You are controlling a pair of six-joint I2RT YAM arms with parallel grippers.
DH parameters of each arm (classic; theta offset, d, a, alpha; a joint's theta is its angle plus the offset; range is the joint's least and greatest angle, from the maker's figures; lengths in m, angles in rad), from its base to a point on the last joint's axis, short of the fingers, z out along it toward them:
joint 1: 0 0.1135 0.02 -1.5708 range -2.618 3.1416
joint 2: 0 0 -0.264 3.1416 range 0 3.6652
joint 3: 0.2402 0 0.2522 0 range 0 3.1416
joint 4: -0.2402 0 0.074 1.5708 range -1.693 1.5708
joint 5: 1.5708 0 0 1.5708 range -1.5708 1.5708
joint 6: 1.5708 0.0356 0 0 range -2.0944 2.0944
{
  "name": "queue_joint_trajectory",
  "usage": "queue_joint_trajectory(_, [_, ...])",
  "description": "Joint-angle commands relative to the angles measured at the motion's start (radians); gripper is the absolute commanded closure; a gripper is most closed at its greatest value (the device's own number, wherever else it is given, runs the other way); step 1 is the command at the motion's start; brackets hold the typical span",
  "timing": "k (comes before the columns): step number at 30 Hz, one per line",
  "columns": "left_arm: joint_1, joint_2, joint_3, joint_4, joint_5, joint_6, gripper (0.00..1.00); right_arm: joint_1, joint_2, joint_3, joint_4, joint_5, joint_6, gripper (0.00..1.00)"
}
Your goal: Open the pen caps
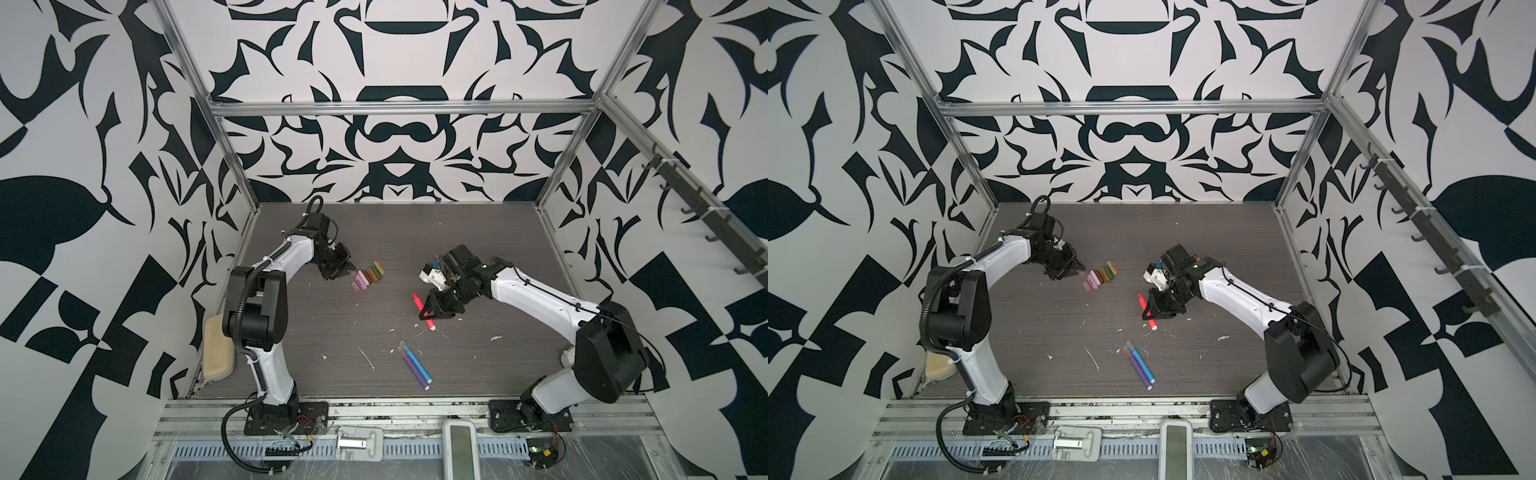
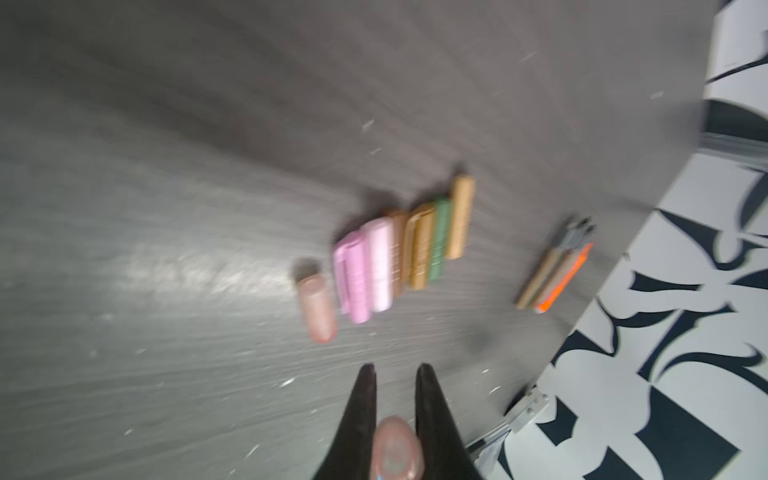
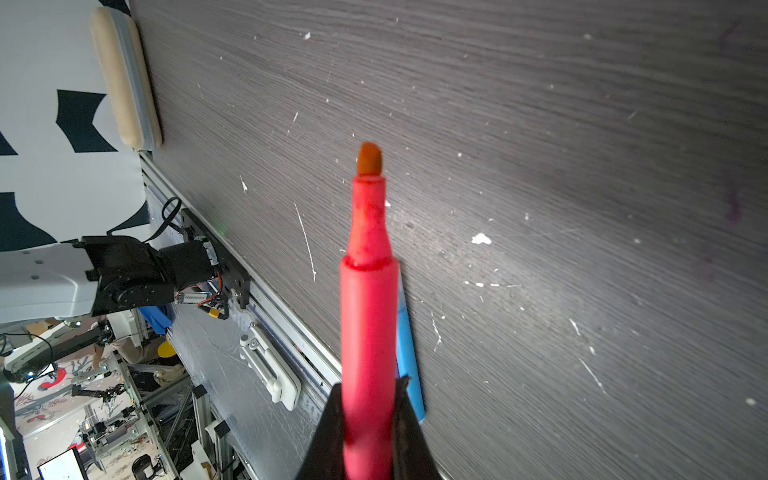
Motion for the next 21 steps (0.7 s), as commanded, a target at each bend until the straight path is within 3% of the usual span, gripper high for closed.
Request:
queue_joint_trajectory(1, [0.012, 0.0, -0.059, 0.01, -0.023, 0.033, 1.0, -0.012, 0.002, 0.037, -0.03, 0.01, -0.016, 1.0])
queue_joint_trajectory(6, [0.012, 0.02, -0.124, 0.071, -0.035, 0.02, 1.0, -0.018, 0.011, 0.051, -0.052, 0.011, -0.029, 1.0])
queue_joint_trajectory(21, [0.012, 0.104, -0.111, 0.11, -0.02, 0.002, 1.0, -0.03, 0.035, 0.088, -0.1, 0.008, -0.061, 1.0])
